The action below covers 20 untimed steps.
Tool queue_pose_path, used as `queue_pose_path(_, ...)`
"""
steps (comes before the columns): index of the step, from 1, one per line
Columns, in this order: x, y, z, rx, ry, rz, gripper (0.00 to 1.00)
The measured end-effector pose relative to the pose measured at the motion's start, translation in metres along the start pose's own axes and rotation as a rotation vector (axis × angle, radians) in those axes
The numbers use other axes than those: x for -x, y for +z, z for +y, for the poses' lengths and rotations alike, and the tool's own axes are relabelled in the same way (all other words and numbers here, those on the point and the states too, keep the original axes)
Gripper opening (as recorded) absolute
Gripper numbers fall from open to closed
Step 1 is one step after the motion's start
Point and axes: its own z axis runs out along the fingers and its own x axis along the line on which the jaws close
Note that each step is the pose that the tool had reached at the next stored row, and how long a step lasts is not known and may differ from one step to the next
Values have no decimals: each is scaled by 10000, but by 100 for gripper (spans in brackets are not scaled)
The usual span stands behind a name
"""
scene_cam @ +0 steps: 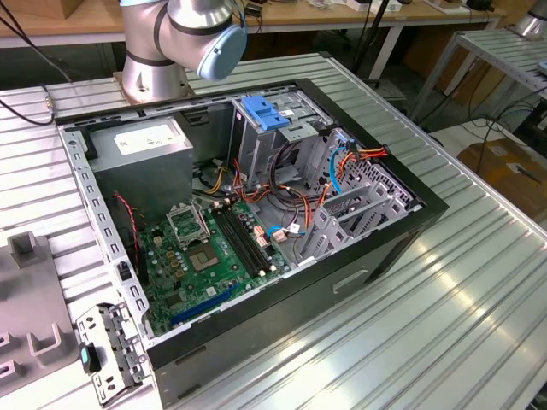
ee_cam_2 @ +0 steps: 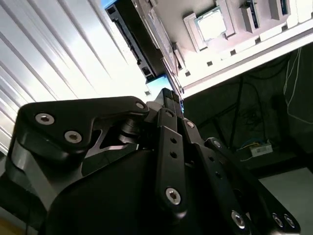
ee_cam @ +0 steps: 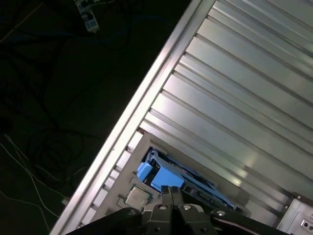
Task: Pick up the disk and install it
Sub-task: 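Pick up the disk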
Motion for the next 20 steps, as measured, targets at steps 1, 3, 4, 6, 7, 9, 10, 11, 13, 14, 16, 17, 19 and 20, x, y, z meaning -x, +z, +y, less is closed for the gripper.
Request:
queue_pose_path(1, 0, 2, 0, 1, -186, 4, 11)
queue_pose_path(3, 0, 6, 0, 3, -611, 14, 11)
queue_pose_path(4, 0, 8, 0, 4, -812, 18, 11)
queue_pose_path(6, 0, 14, -1, 7, -1417, 32, 11)
queue_pose_path(7, 0, 17, -1, 10, -1739, 40, 11)
queue_pose_path(9, 0, 21, -1, 12, -2158, 49, 11)
queue_pose_path(10, 0, 23, -1, 13, -2399, 54, 11)
queue_pose_path(11, 0, 24, -1, 14, -2572, 58, 11)
queue_pose_path(13, 0, 27, -1, 16, -2943, 67, 11)
queue_pose_path(14, 0, 28, -1, 17, -3128, 71, 11)
queue_pose_path(16, 0, 32, -1, 20, -3635, 82, 11)
queue_pose_path(17, 0, 33, -1, 21, -3798, 86, 11)
queue_pose_path(19, 0, 36, -1, 23, -4274, 96, 11)
queue_pose_path(20, 1, 39, 0, 22, -4398, 96, 11)
